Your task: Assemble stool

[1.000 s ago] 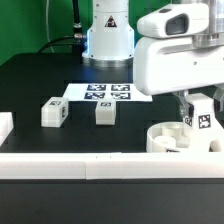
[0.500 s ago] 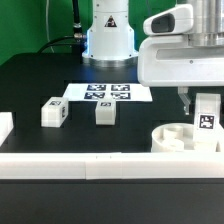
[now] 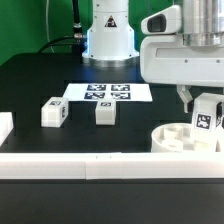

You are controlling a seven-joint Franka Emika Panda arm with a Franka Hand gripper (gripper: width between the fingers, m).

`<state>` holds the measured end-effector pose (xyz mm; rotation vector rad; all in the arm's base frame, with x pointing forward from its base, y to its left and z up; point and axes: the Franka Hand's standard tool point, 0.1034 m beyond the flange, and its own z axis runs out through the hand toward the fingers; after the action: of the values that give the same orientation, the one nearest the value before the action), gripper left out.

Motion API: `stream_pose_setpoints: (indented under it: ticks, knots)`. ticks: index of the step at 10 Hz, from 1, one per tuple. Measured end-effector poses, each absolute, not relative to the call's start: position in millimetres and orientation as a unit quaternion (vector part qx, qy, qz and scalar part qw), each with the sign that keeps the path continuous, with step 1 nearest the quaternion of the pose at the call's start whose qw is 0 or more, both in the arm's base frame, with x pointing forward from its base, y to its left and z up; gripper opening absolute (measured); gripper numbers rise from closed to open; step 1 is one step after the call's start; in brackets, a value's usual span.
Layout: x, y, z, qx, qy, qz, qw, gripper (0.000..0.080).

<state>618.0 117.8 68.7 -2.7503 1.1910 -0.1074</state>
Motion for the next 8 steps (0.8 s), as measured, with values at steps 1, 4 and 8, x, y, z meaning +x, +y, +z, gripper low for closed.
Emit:
stream_pose_setpoints:
  ticks: [1, 4, 8]
  knots:
    - [617.6, 118.7, 68.4, -0.892, 0.444, -0.032, 0.076, 0.0337]
    - [617.9, 121.3, 68.3, -0.794, 0.599, -0.01, 0.102, 0.0337]
    - [617.7, 122.9, 67.9, -0.709, 0.696, 0.008, 0.11, 0.0337]
